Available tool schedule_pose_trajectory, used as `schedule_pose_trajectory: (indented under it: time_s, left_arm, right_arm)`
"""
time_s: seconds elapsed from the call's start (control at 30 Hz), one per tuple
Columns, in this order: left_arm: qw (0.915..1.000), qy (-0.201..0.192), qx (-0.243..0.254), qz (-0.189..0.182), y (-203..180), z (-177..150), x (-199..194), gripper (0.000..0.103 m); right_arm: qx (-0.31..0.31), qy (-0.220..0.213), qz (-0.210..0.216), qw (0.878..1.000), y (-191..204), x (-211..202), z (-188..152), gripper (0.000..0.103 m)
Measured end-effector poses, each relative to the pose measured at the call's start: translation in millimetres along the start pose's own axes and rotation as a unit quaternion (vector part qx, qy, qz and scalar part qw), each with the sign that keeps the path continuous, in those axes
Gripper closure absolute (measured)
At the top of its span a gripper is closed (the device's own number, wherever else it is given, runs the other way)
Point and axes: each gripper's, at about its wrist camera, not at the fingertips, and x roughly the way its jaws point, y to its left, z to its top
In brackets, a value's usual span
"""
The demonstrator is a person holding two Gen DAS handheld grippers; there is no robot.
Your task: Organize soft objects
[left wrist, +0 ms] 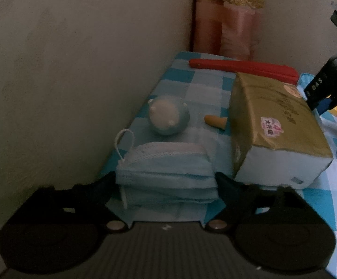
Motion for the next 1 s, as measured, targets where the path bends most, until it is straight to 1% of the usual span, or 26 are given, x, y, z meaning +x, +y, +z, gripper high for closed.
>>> schedule_pose_trajectory:
  time_s: [0.13, 0.23, 0.33, 0.4, 0.47, 0.63, 0.73, 1.0]
  left_arm:
    - [1.0000, 0.003, -0.007, -0.004, 3, 0, 0, 0.022]
    - [0.9999, 0.003, -0.012, -0.006, 4, 0, -1, 0.028]
    - [0.9998, 0.003, -0.016, -0.010, 5, 0, -3, 0.031]
    - [0.9998, 0.002, -0.014, -0.010, 5, 0, -6, 0.037]
    - [0.9999, 0.000, -0.011, -0.008, 5, 2, -7, 0.039]
    - [0.9998, 0.006, -0.009, -0.017, 5, 2, -18, 0.041]
    - [0.9998, 0.008, 0.001, -0.020, 3, 0, -26, 0.044]
    - [0.9994, 0.004, 0.013, -0.032, 0, -5, -52, 0.045]
  right_arm:
    - [-0.004, -0.004, 0.001, 1.000, 1, -6, -3, 0.071]
    - [-0.005, -0.006, 0.003, 1.000, 1, -12, -7, 0.072]
    - [-0.005, -0.010, 0.008, 1.000, 1, -19, -11, 0.072]
    - [-0.005, -0.013, 0.011, 1.000, 1, -25, -13, 0.072]
    - [-0.005, -0.017, 0.014, 1.000, 2, -31, -16, 0.072]
    - [0.000, -0.024, 0.030, 0.999, 3, -52, -26, 0.072]
    - [-0.002, -0.023, 0.043, 0.999, 6, -63, -37, 0.072]
    - [-0.020, -0.020, 0.078, 0.997, 20, -93, -81, 0.072]
